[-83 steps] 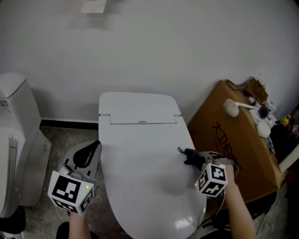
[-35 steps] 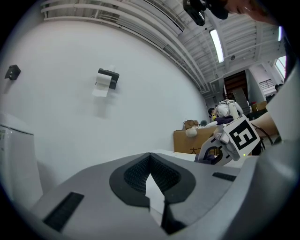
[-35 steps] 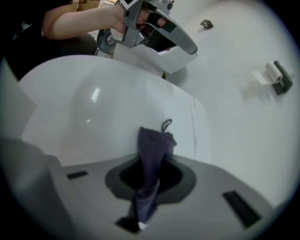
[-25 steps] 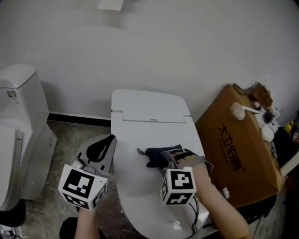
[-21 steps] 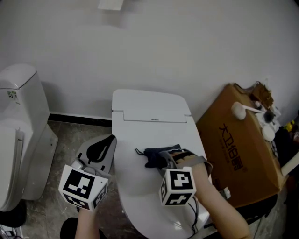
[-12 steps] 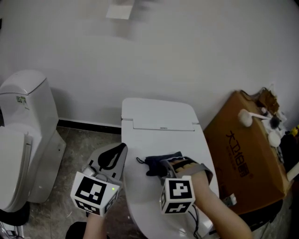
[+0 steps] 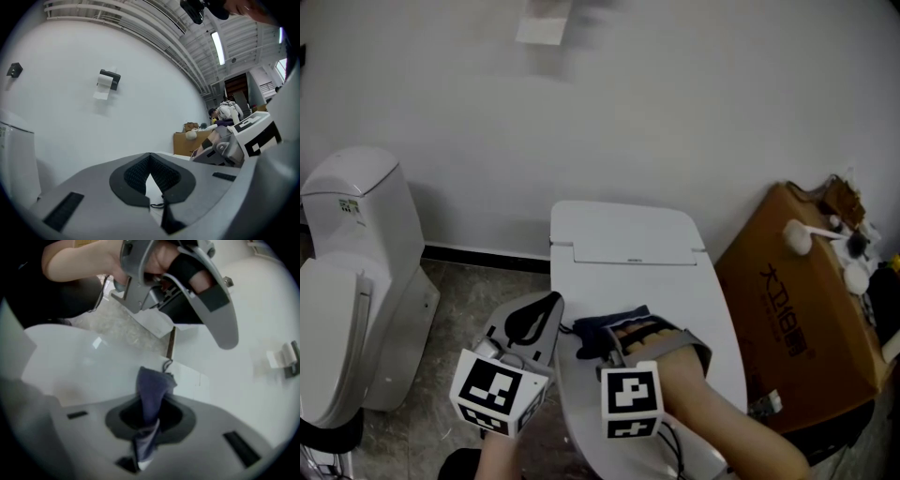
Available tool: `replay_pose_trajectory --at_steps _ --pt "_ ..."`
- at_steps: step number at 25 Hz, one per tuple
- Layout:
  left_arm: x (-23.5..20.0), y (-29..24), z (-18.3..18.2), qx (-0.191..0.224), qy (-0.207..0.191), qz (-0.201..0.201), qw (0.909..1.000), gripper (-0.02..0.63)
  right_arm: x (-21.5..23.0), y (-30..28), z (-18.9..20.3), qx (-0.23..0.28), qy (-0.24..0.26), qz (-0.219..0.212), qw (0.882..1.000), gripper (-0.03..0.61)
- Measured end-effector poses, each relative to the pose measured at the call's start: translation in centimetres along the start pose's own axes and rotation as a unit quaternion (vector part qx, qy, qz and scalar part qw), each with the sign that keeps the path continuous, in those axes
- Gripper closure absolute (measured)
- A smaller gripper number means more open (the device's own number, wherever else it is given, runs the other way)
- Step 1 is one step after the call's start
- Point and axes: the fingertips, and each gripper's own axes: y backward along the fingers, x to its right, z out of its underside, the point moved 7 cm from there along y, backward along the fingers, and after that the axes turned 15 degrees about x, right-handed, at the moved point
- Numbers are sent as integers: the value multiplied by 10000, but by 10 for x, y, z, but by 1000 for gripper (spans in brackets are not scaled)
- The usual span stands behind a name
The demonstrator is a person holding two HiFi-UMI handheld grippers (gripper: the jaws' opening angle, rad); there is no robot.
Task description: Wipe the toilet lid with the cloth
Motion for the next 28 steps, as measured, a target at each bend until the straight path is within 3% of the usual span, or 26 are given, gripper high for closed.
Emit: replay_pose_trajectory --at_steps 17,22,28 --pt "-14 8 -1 -2 -22 -174 9998 597 9 -16 -48 357 338 -66 9988 515" --pt "-15 8 -4 19 -38 -192 9998 597 9 -11 -55 851 120 131 9962 515" --pt "-3 -3 3 -57 -20 -7 10000 597 -4 31 -4 614 -391 405 9965 515"
